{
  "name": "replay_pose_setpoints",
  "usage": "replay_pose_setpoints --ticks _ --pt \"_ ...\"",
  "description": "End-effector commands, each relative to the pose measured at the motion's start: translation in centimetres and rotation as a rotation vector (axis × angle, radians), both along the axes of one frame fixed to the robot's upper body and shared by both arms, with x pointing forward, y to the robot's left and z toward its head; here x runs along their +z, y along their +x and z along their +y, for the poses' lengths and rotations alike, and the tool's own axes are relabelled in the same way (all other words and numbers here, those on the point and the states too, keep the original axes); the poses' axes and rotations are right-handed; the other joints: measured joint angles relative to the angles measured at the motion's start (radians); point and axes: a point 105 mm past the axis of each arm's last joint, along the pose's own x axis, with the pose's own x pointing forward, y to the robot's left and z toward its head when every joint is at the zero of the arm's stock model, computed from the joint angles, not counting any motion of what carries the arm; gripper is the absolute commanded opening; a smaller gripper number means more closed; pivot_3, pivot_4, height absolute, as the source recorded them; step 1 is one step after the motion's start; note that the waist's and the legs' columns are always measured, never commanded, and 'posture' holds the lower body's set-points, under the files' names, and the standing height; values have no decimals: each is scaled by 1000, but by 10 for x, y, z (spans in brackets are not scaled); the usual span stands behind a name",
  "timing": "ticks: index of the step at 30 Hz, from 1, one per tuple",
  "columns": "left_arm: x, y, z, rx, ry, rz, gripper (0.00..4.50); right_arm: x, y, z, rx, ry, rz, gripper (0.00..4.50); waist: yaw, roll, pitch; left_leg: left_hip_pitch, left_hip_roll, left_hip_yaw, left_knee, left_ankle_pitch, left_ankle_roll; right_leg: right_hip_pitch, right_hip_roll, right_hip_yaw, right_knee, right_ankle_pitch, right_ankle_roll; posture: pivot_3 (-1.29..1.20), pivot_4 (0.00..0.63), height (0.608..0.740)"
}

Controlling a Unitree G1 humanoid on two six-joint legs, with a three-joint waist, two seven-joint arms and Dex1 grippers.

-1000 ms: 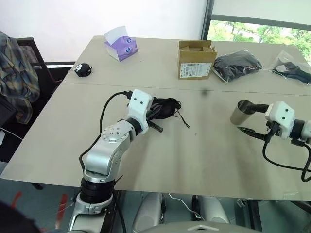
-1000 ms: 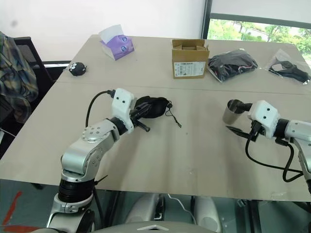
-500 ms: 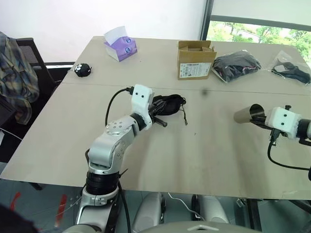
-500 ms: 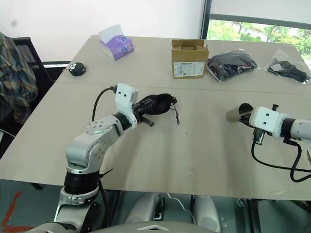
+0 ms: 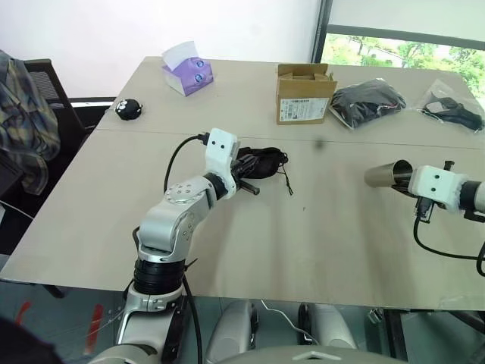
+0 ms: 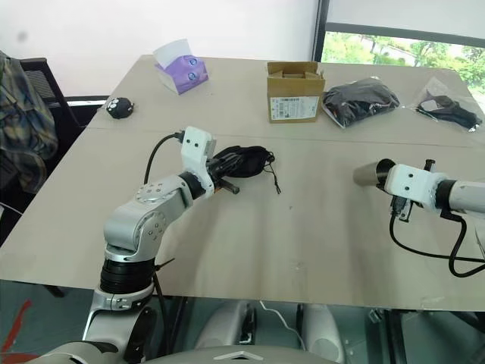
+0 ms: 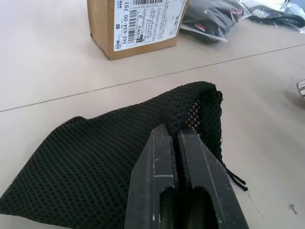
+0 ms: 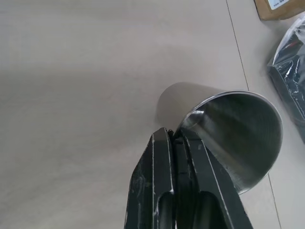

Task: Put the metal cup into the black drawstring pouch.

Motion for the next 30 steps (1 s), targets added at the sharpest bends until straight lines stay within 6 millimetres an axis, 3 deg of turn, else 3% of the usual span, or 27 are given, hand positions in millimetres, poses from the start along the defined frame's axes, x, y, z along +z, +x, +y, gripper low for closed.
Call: replay_pose_setpoints --ticks 1,4,9,14,20,26,30 --pt "14 0 0 -5 -19 -61 0 18 7 6 -21 105 -74 38 1 0 0 0 0 0 0 0 0 0 0 0 0 0 0 0 150 710" --pt "15 1 1 1 -31 -59 0 33 8 21 -28 305 -90 38 1 0 0 0 0 -1 0 0 0 0 0 0 0 0 0 0 150 710" --pt "20 7 0 -10 -64 -45 0 40 0 38 -13 467 -62 38 9 0 1 -4 0 -3 0 0 0 -1 -1 -1 -1 0 0 0 150 710" --pt "30 14 -10 -55 -166 1 0 54 -13 80 91 662 -7 38 7 0 1 -6 -1 -5 0 0 0 -3 -1 -3 -1 0 0 0 150 710" --pt "40 12 -15 -119 -236 52 0 60 -26 125 183 768 22 38 2 0 1 -6 -1 -5 0 0 0 -4 -1 -3 -1 0 0 0 150 710" --pt "36 10 -16 -148 -191 79 0 81 -30 150 220 926 -13 38 4 -1 1 -7 -1 -4 0 0 0 -6 0 -3 0 0 0 0 150 710" --pt "37 10 -19 -165 -185 82 0 82 -33 160 239 960 5 38 7 -1 1 -15 -2 -6 1 0 0 -12 -1 -4 0 0 0 0 150 710"
